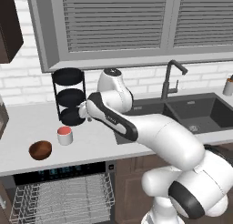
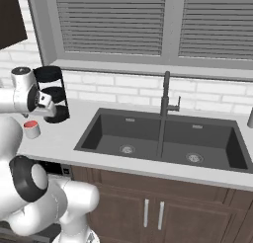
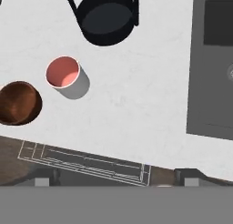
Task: Pick up the cup and bowl from the counter, place them in the dishwasher, and close the dishwasher door.
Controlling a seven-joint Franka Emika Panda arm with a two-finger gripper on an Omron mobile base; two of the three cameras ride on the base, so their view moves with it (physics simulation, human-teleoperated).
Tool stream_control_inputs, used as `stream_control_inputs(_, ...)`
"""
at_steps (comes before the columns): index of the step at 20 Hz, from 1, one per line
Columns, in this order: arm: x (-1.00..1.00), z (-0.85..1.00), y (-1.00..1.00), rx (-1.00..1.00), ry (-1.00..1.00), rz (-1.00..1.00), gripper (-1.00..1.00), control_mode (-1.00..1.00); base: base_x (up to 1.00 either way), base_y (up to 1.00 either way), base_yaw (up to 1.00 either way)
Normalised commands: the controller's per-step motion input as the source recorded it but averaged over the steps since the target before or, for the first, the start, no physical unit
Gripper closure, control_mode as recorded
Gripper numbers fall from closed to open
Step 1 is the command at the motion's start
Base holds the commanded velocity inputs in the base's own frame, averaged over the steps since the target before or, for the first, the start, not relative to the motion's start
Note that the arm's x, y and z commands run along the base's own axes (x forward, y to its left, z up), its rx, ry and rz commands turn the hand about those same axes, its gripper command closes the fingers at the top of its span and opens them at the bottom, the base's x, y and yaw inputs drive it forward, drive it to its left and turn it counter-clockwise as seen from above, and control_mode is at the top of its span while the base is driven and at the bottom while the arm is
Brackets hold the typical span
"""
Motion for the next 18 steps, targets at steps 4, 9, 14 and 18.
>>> stream_control_inputs(4, 0.42, 0.0, 0.29, 0.0, 0.01, 0.04, -1.0, -1.0, 0.0, 0.0, 0.0)
stream_control_inputs(9, 0.34, -0.22, 0.5, 0.0, 0.0, 0.0, -1.0, -1.0, 0.0, 0.0, 0.0)
stream_control_inputs(14, 0.24, -0.25, 0.35, -0.01, 0.03, 0.0, -1.0, -1.0, 0.0, 0.0, 0.0)
stream_control_inputs(18, 0.39, -0.38, 0.14, -0.02, 0.09, 0.0, -1.0, -1.0, 0.0, 0.0, 0.0)
